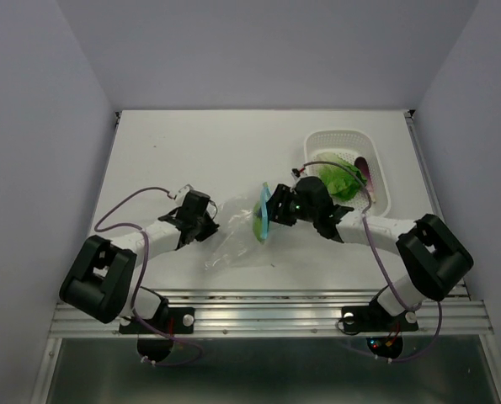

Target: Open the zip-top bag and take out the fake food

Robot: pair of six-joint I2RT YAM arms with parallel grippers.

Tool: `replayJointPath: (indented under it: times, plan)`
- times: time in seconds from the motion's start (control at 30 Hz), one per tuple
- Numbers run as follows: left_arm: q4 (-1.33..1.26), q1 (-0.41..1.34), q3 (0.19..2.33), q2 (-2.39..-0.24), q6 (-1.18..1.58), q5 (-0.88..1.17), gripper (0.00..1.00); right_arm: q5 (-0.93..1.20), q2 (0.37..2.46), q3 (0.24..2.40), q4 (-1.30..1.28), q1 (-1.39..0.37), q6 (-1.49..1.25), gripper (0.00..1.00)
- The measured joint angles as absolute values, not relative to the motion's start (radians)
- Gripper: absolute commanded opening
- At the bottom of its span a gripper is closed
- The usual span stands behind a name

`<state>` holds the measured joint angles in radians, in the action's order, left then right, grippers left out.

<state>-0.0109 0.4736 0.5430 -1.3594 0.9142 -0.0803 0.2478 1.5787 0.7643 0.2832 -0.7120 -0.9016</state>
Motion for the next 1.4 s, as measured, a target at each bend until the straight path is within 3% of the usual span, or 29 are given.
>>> replayJointPath:
  times: [0.37, 0.73, 0.77, 0.8, 0.9, 0.93, 1.0, 1.03, 1.13, 1.2, 1.23, 1.3, 1.33, 1.4]
  plan:
    - [-0.017, 0.387, 0.625, -1.448, 0.809, -0.058, 0.00, 0.286, 1.420, 0.778, 0.150, -0.511, -0.890, 0.27]
    - [0.014, 0.366, 0.796, -1.573, 0.686, -0.084, 0.00, 0.053, 1.289, 0.953, -0.230, -0.366, -0.663, 0.29]
    - [0.019, 0.364, 0.812, -1.573, 0.678, -0.085, 0.05, 0.036, 1.287, 0.965, -0.250, -0.347, -0.644, 0.29]
    - [0.026, 0.363, 0.836, -1.571, 0.667, -0.091, 0.22, 0.017, 1.288, 0.976, -0.266, -0.327, -0.617, 0.29]
    - [0.054, 0.359, 0.900, -1.551, 0.644, -0.117, 0.47, -0.047, 1.308, 0.999, -0.305, -0.289, -0.522, 0.29]
    - [0.064, 0.358, 0.918, -1.534, 0.633, -0.130, 0.63, -0.066, 1.319, 1.004, -0.312, -0.284, -0.492, 0.29]
    - [0.086, 0.358, 0.951, -1.480, 0.620, -0.156, 0.81, -0.096, 1.344, 1.013, -0.326, -0.280, -0.435, 0.35]
    - [0.099, 0.358, 0.962, -1.446, 0.612, -0.173, 0.92, -0.102, 1.360, 1.017, -0.333, -0.280, -0.403, 0.43]
    - [0.125, 0.358, 0.978, -1.331, 0.601, -0.210, 0.99, -0.109, 1.396, 1.020, -0.344, -0.281, -0.334, 0.47]
    - [0.142, 0.358, 0.978, -1.249, 0.603, -0.237, 0.99, -0.110, 1.412, 1.020, -0.353, -0.282, -0.306, 0.62]
    - [0.151, 0.358, 0.978, -1.216, 0.603, -0.248, 0.99, -0.109, 1.421, 1.020, -0.360, -0.282, -0.297, 0.77]
    - [0.175, 0.358, 0.978, -1.145, 0.609, -0.275, 0.99, -0.109, 1.428, 1.020, -0.366, -0.282, -0.289, 0.89]
    - [0.188, 0.358, 0.978, -1.116, 0.613, -0.290, 0.99, -0.107, 1.428, 1.020, -0.369, -0.282, -0.284, 1.00]
    - [0.217, 0.358, 0.978, -1.073, 0.624, -0.314, 0.99, -0.111, 1.427, 1.023, -0.376, -0.282, -0.285, 1.00]
